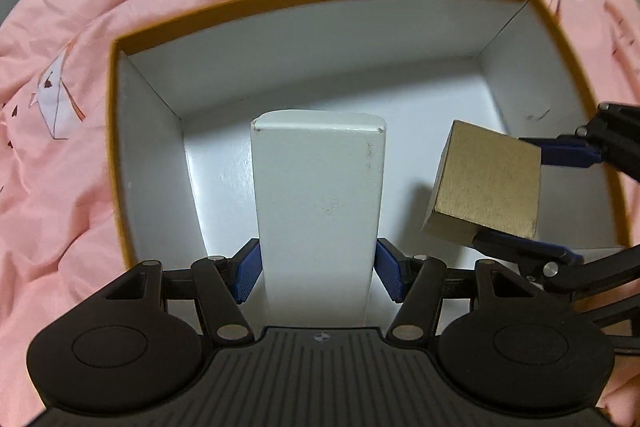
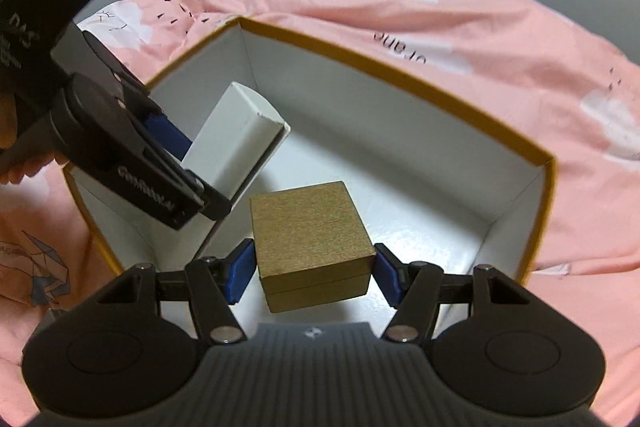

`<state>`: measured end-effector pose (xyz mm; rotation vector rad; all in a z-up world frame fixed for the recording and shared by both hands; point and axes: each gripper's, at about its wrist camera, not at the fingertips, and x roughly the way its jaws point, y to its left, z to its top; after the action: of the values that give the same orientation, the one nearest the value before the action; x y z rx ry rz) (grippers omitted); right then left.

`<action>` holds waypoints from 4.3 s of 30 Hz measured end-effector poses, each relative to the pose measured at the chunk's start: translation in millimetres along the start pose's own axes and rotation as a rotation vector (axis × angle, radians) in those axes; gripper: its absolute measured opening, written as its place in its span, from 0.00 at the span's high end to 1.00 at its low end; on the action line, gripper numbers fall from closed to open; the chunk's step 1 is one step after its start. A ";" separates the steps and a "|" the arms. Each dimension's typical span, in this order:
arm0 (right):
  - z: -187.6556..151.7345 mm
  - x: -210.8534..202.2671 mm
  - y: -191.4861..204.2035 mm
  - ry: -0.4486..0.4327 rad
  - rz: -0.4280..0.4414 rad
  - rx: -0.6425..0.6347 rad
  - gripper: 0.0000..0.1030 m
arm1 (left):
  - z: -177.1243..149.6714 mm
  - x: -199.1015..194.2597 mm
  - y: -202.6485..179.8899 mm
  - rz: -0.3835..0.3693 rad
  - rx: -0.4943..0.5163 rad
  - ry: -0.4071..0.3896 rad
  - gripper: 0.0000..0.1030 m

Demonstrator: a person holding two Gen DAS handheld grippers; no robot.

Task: Organize objects
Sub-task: 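Carry both items over the orange box while the left gripper releases the white box inside, then lower the gold cube box into a corner of the orange box with the right gripper, then open the right gripper and withdraw it from the orange box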

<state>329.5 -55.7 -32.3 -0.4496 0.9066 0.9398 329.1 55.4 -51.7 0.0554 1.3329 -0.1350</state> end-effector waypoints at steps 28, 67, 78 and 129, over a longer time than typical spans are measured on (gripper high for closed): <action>11.1 46.8 13.5 0.114 0.004 0.084 0.38 | -22.3 -45.5 12.4 0.029 0.069 -0.314 0.28; 103.4 78.5 15.1 0.016 0.092 0.483 0.38 | -33.6 -48.6 119.0 0.006 -0.290 -0.395 0.34; 99.4 87.1 10.6 -0.037 0.151 0.560 0.36 | -32.3 -43.8 115.6 0.020 -0.259 -0.384 0.37; 101.7 68.8 17.2 -0.148 0.139 0.299 0.85 | -26.2 -23.0 103.0 0.022 -0.135 -0.335 0.39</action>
<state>381.2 57.0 -30.9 -0.0612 0.9331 0.9320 312.0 162.0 -39.4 -0.0646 1.0036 -0.0331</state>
